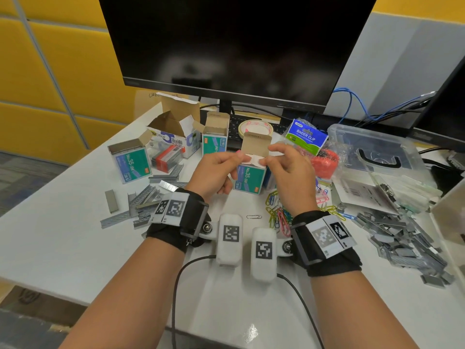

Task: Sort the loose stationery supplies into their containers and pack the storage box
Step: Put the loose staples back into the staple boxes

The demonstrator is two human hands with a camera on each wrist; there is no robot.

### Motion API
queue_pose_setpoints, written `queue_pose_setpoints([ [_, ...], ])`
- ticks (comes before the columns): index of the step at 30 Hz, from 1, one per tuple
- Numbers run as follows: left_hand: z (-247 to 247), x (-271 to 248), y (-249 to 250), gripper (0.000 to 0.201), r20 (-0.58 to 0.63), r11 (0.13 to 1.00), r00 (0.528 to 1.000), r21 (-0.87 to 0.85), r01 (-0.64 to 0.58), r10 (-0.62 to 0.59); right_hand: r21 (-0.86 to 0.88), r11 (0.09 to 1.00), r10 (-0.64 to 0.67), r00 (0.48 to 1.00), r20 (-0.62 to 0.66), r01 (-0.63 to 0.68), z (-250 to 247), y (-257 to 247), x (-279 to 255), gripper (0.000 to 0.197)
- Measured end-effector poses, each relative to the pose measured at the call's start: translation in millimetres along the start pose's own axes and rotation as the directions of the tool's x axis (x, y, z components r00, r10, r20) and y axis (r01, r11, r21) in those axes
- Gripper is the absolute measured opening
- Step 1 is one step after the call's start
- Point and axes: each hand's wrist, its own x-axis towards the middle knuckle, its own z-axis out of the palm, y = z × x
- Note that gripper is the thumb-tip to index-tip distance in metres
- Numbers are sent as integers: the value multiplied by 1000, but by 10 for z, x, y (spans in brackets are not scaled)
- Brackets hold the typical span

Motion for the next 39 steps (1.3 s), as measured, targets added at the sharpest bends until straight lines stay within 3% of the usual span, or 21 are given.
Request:
queue_pose_setpoints([
  [5,13,0,14,20,-17,1000,1000,12,15,-15,-41,999,1,1000,-22,-2,-3,-49,-8,28],
  [9,30,-13,34,23,-30,999,1000,41,-5,6,-208,978,20,998,-66,-33,-16,-102,0,45],
  [12,38,-21,54,25,-26,1000,1000,4,-6,6,-280,958,83,995,53,-65,-6,-88,17,56],
  [15,30,-18,49,24,-21,999,1000,36,4,-3,-259,962,123,983,133,-85,22,-54,35,63],
  [18,21,-7,41,21,-26,998,1000,61,14,-12,-172,984,62,995,73,-49,38,-53,44,69],
  [22,21,1,41,23,-44,998,999,65,25,-22,-91,992,-85,995,53,89,32,-12,43,49],
  [25,19,-4,43,24,-30,997,999,63,33,-31,-70,991,-112,991,77,118,14,13,40,31],
  [29,12,3,30,21,-22,997,999,71,27,-25,-2,996,-87,993,78,88,21,-31,11,36],
  [39,6,14,34,17,17,994,995,-47,96,-96,-65,989,-132,990,45,134,25,12,53,21],
])
